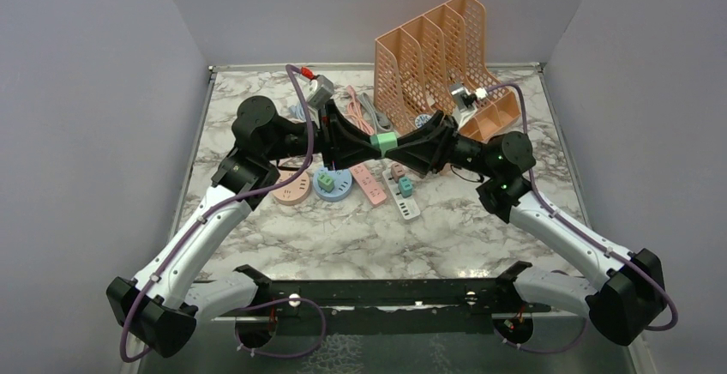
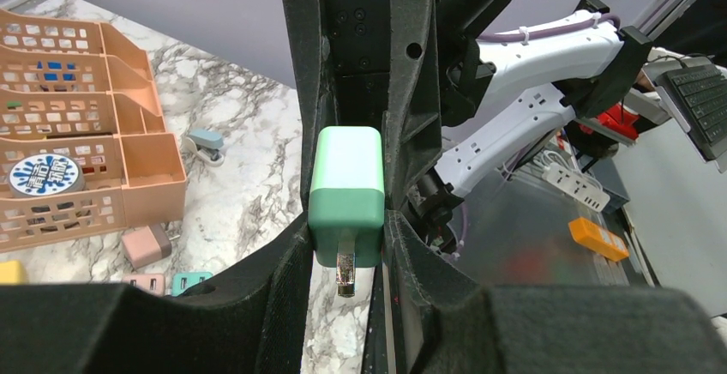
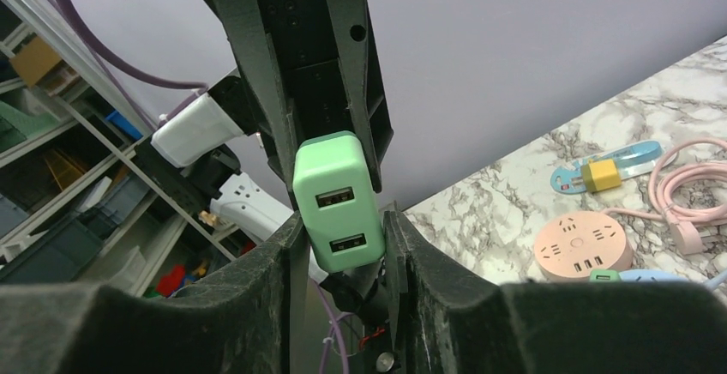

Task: Insert the plug

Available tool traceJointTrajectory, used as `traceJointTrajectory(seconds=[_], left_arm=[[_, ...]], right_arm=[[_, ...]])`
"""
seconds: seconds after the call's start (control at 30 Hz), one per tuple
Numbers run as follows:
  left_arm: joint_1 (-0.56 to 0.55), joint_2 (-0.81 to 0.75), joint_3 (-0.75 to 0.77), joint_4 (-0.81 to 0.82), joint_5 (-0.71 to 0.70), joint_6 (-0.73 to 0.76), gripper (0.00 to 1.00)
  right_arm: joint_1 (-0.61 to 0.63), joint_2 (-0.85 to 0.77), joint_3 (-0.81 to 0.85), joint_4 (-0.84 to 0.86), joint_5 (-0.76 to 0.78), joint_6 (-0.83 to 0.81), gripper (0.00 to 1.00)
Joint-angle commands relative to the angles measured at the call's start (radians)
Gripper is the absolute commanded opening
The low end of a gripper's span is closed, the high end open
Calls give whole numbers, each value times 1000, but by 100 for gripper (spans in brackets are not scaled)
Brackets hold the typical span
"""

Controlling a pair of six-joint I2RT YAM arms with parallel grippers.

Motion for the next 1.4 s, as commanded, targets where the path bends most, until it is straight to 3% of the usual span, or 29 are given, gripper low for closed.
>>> traceJointTrajectory(seconds=[0.0,0.07,0.13,0.27,0.37,0.5,0.67,0.87,1.07,1.37], left_arm=[[-7,3,-12,-31,-27,22,28],[-7,-2,-16,-28,-36,23,28],[-7,-6,-21,-23,-36,24,31],[-8,-12,-41,-39,-68,38,50],[-7,-26,-48,-109,-189,75,68],[-7,-56,-47,-235,-480,124,86],[-7,-105,-46,-357,-768,201,88],[-7,-169,-27,-460,-1076,240,88],[-7,-215,23,-505,-1264,223,88],[-7,-216,113,-560,-1325,246,88]], right_arm=[[14,13,50,77,-48,17,35],[13,15,48,85,-50,17,32],[13,17,48,93,-54,16,22],[13,34,76,38,-56,-32,2],[13,45,118,-96,-43,-121,1],[13,74,191,-348,26,-298,1],[15,179,342,-737,229,-538,1],[89,360,507,-1053,525,-704,1],[169,528,635,-1193,694,-741,1],[269,715,790,-1280,777,-732,1]])
